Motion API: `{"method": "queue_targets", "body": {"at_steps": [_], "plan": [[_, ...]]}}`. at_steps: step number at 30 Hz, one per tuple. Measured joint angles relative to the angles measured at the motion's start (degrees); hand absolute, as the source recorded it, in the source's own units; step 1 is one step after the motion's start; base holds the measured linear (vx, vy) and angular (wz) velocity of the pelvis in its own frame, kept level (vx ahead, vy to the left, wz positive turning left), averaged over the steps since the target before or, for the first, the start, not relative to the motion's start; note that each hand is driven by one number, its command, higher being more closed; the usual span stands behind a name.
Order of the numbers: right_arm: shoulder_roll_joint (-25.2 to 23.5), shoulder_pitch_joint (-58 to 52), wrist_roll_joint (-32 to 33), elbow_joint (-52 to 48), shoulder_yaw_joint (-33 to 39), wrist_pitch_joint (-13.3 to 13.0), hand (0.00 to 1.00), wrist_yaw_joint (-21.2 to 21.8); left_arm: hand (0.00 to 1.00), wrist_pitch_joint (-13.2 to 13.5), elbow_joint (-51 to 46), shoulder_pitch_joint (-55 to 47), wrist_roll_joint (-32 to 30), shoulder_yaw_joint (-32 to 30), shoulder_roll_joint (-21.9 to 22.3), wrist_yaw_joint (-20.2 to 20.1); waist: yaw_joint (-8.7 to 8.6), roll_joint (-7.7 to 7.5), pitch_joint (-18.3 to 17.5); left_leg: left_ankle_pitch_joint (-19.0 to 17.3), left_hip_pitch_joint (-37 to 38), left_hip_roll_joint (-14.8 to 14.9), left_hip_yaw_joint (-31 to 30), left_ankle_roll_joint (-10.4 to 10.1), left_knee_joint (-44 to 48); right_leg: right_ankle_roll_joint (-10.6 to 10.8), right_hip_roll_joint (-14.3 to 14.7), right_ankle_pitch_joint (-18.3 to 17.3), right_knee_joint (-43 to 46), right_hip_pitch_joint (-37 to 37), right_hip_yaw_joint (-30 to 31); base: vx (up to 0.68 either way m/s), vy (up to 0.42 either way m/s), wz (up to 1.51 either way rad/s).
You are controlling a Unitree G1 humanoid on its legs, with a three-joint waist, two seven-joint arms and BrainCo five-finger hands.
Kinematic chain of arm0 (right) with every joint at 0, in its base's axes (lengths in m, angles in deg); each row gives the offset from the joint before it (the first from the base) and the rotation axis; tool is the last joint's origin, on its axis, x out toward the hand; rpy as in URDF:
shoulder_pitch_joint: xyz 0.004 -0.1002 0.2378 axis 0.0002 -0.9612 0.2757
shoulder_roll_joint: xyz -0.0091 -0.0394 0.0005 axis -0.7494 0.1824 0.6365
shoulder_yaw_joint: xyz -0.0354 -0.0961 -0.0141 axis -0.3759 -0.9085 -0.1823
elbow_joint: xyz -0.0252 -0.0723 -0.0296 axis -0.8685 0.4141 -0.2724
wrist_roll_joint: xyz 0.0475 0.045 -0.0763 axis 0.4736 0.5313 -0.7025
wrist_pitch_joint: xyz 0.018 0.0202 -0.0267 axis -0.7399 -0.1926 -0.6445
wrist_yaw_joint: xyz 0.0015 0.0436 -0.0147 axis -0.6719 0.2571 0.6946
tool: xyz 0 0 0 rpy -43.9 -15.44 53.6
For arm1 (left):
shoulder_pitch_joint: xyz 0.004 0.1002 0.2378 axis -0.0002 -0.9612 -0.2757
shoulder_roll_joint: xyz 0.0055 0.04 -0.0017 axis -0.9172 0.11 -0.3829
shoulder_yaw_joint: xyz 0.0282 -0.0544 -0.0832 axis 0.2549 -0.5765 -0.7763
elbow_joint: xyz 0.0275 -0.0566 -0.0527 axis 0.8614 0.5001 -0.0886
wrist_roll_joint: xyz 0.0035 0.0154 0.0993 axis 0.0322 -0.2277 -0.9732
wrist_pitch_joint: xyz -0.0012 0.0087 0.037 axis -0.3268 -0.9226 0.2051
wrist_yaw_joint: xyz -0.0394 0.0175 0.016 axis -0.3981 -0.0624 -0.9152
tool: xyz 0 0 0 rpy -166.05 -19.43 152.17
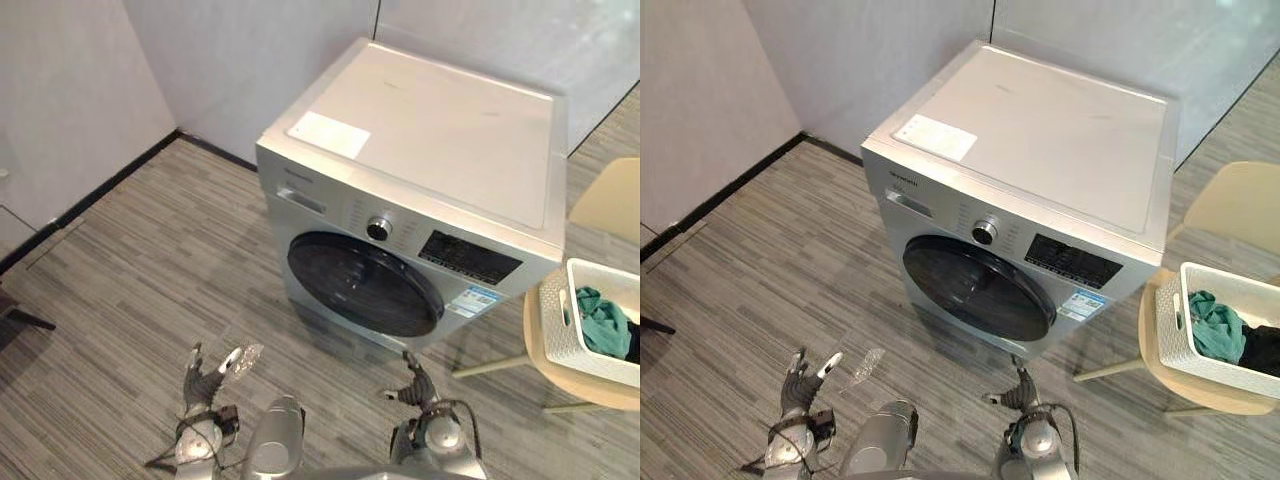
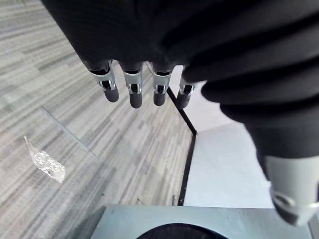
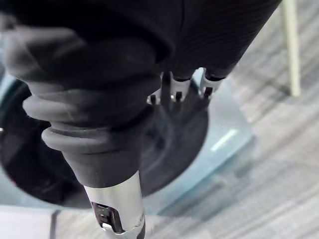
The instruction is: Pick up the laundry basket with both hands and put the clothes into the washing machine.
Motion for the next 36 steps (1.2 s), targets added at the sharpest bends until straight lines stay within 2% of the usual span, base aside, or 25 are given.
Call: {"method": "queue_targets", "body": {"at_steps": [2,3,4,7,10,14,18,22,28,31,36], "plan": [[1.9,1.66,-4.14,0.02,-1.49,-0.83,0.0,0.25,0.0,-0.02,2.45,-0.75,-0.49,-1.1,-0.44,-0.17,1.26,-1.29,-1.05,0.57,-0.74,1.52,1.46,-1.13,-2.4,1.69,0.49,-2.54,-12.13,3.52,-3.87,-0.01,-0.094,-0.53],[2.7,1.94,-6.25,0.41,-1.58,-1.05,0.0,0.19,0.0,0.03,3.4,-0.26,-0.56,-1.36,-0.85,-0.28,1.39,-1.36,-1.16,0.73,-1.11,1.88,1.46,-1.42,-2.58,2.01,0.9,-3.13,-15.36,4.49,-4.41,0.01,-0.131,-0.2],[4.69,2.68,-9.38,1.69,-1.63,-1.19,0.0,0.19,0.0,0.05,4.69,0.39,-0.65,-1.51,-0.3,-0.31,1.06,-0.21,-1.36,1.25,-1.56,3.19,0.67,-2.15,-3.14,1.09,2.76,-1.6,-17.94,5.07,-5.53,0.04,-0.092,-0.03],[8.62,6.11,-12.09,5.36,-1.4,-1.42,0.0,0.13,0.0,0.16,7.41,1.07,-0.97,-1.9,-0.54,-0.29,1.29,-0.04,-1.35,3.01,-1.69,4.64,0.25,-3.01,-4.35,0.15,4.61,-0.77,-18.53,4.53,-5.52,0.06,-0.075,-0.03],[11.68,10.44,-14.08,6.83,1.87,-1.44,0.0,-1.34,0.0,0.17,8.46,1.95,-1.11,-0.69,-0.5,-0.31,1.01,0.5,-1.03,4.37,-1.57,4.37,-0.16,-3.17,-5.52,-0.13,4.3,-0.59,-18.57,4.7,-6.84,0.05,-0.057,0.16],[12.6,17.88,-13.98,9.44,6.2,0.75,0.0,-4.91,0.0,0.34,8.69,2.5,-1.05,1.03,-0.83,-0.21,1.3,1.54,0.5,6.52,-0.63,4.31,0.65,-3.4,-7.99,-0.84,3.69,-0.14,-18.28,4.31,-6.56,-0.03,-0.033,0.01],[12.74,25.7,-11.67,13.0,8.16,3.17,0.0,-7.27,0.0,0.76,8.6,3.54,-0.37,3.34,-0.88,-0.09,1.86,3.13,4.14,8.8,-2.23,4.49,0.68,-3.54,-10.86,-1.86,3.53,0.58,-17.66,1.22,-6.59,-0.13,-0.002,0.0],[12.75,29.95,-9.76,13.5,8.1,4.43,0.0,-8.71,0.0,1.53,8.55,5.34,2.76,4.38,-0.92,0.16,2.89,3.2,7.39,9.81,-3.77,4.73,1.01,-3.66,-11.36,-2.01,3.78,0.9,-16.39,-1.52,-5.88,-0.14,-0.006,-0.06],[12.6,35.98,-4.85,16.12,8.05,4.46,0.0,-10.04,0.0,2.07,8.86,6.45,5.6,5.11,-0.95,1.31,3.44,3.28,8.31,10.61,-5.44,5.12,1.91,-3.16,-11.9,-1.8,4.5,3.05,-18.49,-3.03,-5.09,-0.01,0.008,-0.08],[10.89,37.35,1.99,16.4,8.14,4.56,0.0,-10.1,0.0,2.52,8.95,7.14,8.64,5.1,-0.92,1.3,3.7,3.3,8.85,11.66,-5.3,4.79,1.45,-3.28,-13.34,-1.83,4.31,3.09,-18.81,-2.98,-5.37,0.03,-0.011,0.09],[8.2,38.19,7.25,16.39,7.46,6.6,0.0,-12.16,0.0,2.5,9.62,7.24,10.22,4.72,-0.88,1.3,3.7,3.32,8.88,13.4,-3.73,5.17,0.63,-4.02,-16.04,-2.05,4.42,3.21,-19.39,-1.84,-6.59,0.03,-0.027,0.1]]}}
